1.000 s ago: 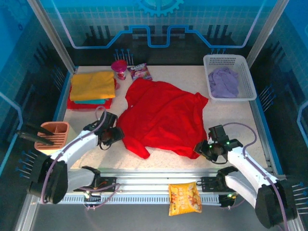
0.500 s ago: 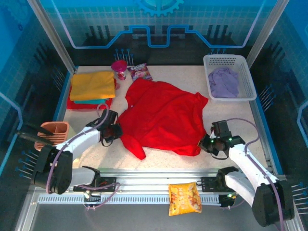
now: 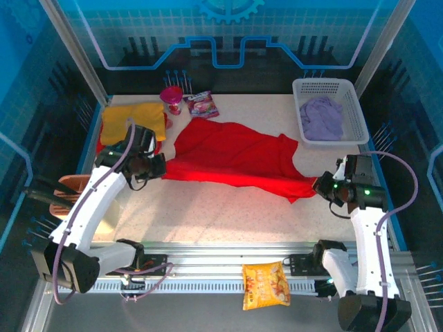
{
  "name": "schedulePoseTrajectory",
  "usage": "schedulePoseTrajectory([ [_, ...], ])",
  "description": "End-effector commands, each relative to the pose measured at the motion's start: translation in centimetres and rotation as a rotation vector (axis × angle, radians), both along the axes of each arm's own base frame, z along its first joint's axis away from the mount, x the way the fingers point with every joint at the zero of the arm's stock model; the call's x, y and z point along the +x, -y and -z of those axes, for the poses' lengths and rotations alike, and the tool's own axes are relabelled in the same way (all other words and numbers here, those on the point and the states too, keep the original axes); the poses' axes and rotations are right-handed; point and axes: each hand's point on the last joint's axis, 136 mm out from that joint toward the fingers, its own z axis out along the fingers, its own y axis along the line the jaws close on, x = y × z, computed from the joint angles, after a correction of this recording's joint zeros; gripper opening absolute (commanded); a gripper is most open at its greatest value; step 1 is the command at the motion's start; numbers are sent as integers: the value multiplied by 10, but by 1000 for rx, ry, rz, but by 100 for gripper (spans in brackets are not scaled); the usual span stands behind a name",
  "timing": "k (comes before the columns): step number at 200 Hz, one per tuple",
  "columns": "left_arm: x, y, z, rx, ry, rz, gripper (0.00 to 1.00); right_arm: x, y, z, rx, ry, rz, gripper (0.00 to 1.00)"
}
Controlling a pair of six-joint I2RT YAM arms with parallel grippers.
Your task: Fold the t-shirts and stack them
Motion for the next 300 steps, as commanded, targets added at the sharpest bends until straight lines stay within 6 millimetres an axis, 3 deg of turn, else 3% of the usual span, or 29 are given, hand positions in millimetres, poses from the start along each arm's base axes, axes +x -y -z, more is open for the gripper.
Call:
schedulePoseTrajectory([
  [1,-29,-5,33,31,-175,47,0,-16,-9,15,43,-112,-64,0],
  [38,-23,4,65,-9,-252,56,0,-27,-23,12,82,-150,-121,0],
  [72,-14,9,65,-26,-247,67,0,-34,-24,13,71,-166,-132,3],
  [96,-10,6,64,3,-260,75,0,-38,-34,18,96,-210,-177,12],
  [105,-9,5,64,7,-260,78,1,-39,-34,14,88,-205,-184,21],
  [108,-9,5,64,9,-260,79,2,-38,-34,9,79,-193,-184,30],
  [125,-8,5,67,10,-267,79,8,-43,-29,4,53,-185,-167,42],
  [137,-5,7,71,-4,-274,81,13,-43,-25,1,28,-167,-153,69],
  [146,-1,10,74,-11,-278,87,19,-39,-24,-1,23,-146,-147,76],
  [157,4,11,79,-10,-294,90,29,-32,-29,-3,46,-116,-160,81],
  [174,12,13,88,-9,-312,102,58,-21,-37,-4,71,-90,-191,89],
  [205,20,7,97,37,-356,113,74,-8,-55,-4,25,-61,-289,91],
  [241,7,-5,87,75,-356,68,71,6,-75,0,-17,-28,-402,92],
  [259,2,8,88,-10,-343,67,73,19,-76,4,-25,4,-398,91],
  [277,0,13,103,-29,-368,61,75,33,-77,12,-40,-1,-402,91],
  [300,-3,15,124,-22,-412,35,72,37,-55,37,-148,-141,-335,92],
])
